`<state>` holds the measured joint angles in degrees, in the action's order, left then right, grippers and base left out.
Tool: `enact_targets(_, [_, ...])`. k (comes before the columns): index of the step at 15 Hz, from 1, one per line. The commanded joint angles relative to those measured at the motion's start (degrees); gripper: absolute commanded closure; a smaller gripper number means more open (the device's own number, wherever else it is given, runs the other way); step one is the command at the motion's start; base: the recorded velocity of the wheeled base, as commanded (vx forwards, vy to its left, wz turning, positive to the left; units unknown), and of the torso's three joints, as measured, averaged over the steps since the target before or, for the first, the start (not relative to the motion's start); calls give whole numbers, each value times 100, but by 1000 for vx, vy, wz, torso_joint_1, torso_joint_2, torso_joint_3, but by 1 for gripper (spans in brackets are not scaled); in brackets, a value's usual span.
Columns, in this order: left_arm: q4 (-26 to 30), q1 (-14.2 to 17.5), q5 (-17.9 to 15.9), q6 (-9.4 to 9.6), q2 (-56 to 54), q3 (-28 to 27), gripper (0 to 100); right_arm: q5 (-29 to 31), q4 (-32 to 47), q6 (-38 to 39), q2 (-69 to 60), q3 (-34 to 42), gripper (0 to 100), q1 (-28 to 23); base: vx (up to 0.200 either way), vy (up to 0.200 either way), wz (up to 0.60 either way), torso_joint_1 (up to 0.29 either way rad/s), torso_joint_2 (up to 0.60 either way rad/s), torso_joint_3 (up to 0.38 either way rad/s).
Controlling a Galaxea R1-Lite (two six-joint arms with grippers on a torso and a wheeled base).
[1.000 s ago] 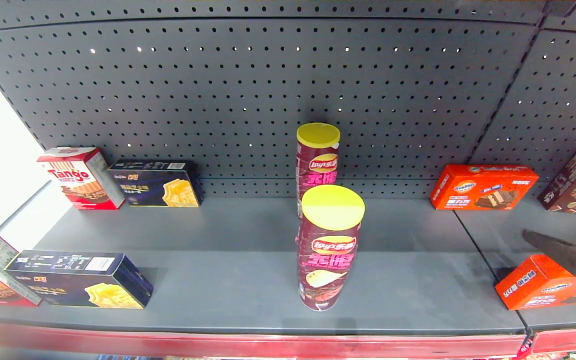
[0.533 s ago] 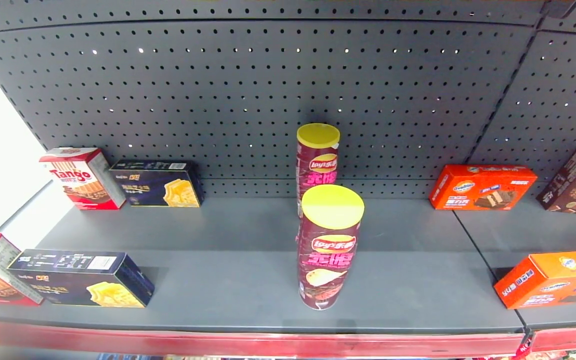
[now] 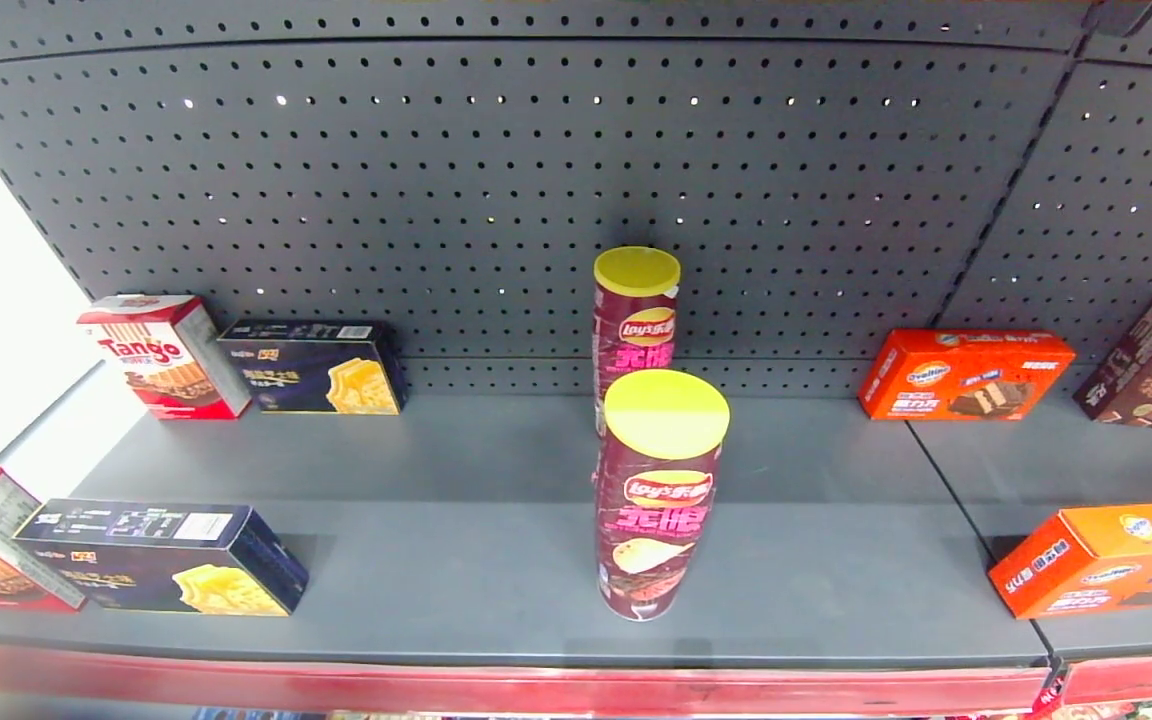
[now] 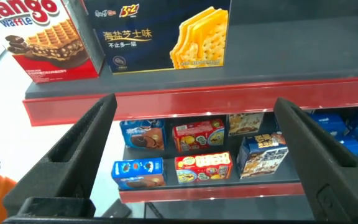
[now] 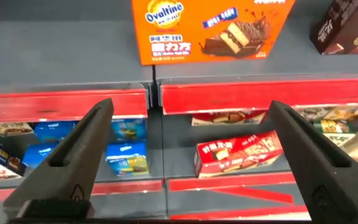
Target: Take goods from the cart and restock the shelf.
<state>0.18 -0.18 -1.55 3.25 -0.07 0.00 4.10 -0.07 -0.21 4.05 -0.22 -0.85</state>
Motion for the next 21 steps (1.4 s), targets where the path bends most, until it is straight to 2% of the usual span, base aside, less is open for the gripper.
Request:
enact_targets(1, [-1,1,-3,0,7,0,0,-58,16,-6,-308,13,0,85,0,0,0,0,0,0])
enact_targets(5, [-1,1,-232,52,7,0,0,-49,16,12,-317,13,0,85,0,0,0,0,0,0])
enact_targets(8, [-1,1,-126,52,7,0,0,-58,16,12,-317,13,0,85,0,0,0,0,0,0])
enact_targets(21, [-1,1,-135,-27,7,0,0,-58,16,3,-317,13,0,85,-15,0,0,0,0,0])
